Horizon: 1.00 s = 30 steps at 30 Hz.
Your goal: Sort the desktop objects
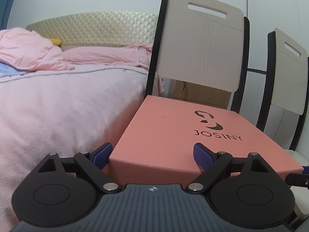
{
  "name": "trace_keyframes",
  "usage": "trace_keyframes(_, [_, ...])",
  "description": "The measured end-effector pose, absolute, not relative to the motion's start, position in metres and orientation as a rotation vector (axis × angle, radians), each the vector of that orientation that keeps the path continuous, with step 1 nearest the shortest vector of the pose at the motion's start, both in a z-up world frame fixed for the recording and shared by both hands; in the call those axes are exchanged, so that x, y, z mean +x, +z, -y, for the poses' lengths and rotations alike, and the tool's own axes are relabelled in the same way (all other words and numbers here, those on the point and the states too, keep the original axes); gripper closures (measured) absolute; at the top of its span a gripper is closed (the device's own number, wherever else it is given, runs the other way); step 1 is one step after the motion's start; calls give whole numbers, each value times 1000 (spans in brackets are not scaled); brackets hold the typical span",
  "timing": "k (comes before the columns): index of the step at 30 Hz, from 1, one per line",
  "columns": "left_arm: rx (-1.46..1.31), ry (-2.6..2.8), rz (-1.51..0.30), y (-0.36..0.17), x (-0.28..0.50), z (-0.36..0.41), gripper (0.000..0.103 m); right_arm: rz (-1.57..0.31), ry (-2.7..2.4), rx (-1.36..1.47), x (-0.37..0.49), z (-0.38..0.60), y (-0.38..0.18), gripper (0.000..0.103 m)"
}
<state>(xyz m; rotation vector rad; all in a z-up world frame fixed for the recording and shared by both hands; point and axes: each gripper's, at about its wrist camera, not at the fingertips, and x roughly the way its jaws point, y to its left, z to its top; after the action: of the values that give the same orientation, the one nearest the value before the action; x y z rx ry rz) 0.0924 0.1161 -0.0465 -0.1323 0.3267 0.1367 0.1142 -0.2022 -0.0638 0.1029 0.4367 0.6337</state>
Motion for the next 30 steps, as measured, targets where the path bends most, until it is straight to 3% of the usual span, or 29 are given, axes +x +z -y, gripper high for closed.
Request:
trace_keyframes(12, [-110, 150, -310, -48, 87, -111, 10, -398, 583, 102, 106, 197, -62, 36])
trace_keyframes(30, [-43, 111, -117, -15, -6, -62, 0, -220, 402, 86, 20, 225, -37, 36])
